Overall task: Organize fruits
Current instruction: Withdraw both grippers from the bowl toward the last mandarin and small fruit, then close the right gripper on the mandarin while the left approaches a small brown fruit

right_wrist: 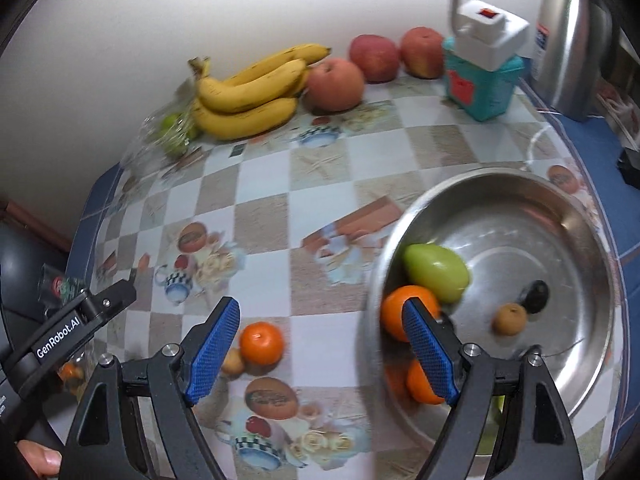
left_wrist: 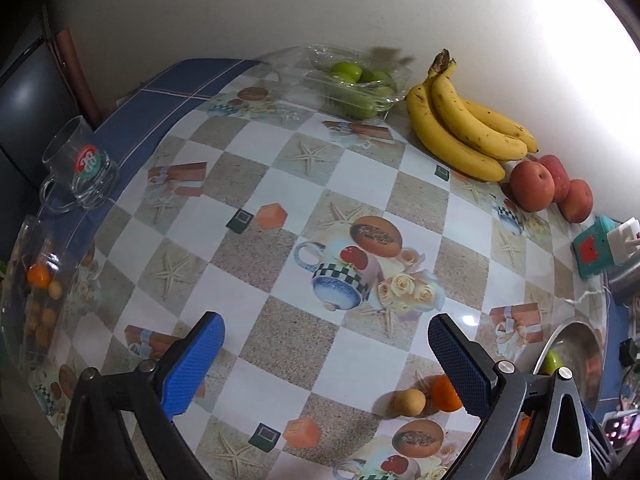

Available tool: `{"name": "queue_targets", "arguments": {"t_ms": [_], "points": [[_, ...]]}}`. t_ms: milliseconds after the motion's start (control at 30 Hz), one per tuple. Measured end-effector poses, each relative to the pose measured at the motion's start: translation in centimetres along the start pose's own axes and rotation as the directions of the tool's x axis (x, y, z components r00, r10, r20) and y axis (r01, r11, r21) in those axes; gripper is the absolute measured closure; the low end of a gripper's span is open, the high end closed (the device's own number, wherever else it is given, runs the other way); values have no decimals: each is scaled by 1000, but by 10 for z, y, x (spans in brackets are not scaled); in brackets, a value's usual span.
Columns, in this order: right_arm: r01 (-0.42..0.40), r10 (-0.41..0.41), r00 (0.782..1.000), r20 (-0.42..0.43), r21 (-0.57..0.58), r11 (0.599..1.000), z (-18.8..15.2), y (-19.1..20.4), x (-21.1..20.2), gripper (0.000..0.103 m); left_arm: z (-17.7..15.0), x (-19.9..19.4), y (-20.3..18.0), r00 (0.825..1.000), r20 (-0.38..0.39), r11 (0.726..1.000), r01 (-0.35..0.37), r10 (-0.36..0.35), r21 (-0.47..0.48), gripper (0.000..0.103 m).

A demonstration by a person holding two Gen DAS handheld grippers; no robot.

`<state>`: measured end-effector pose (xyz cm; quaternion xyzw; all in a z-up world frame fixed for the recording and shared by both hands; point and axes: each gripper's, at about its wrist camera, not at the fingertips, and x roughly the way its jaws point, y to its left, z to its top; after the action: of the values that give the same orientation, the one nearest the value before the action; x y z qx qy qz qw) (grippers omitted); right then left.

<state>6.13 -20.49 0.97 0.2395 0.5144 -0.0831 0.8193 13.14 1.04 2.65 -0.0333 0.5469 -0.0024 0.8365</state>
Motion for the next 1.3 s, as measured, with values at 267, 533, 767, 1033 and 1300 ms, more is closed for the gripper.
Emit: {"name": "queue_targets", "arguments": {"t_ms": [267,533,767,1033,1300], "points": [[-37,36,999,-14,-51,998,-6,21,5,19,-5,0,13,1000,-21,999,12,-13,-33,0],[-63,60,998,-34,-78,995,-11,30,14,19,-14,13,22,997,-74,997,20,-26,-71,0],[-49,38,994,-103,-100,994,-18,34,38,25,-22,37,18,989,-149,998,9,-20,-70,1],[-33,14,986,-165,-113,993,-27,34,61,37,-29,65,16,975,-220,996,-3,-16,-87,7],[-65,49,983,-177,-84,994,-26,30,65,46,-35,71,8,971,-238,997,14,-33,-79,9]]}}
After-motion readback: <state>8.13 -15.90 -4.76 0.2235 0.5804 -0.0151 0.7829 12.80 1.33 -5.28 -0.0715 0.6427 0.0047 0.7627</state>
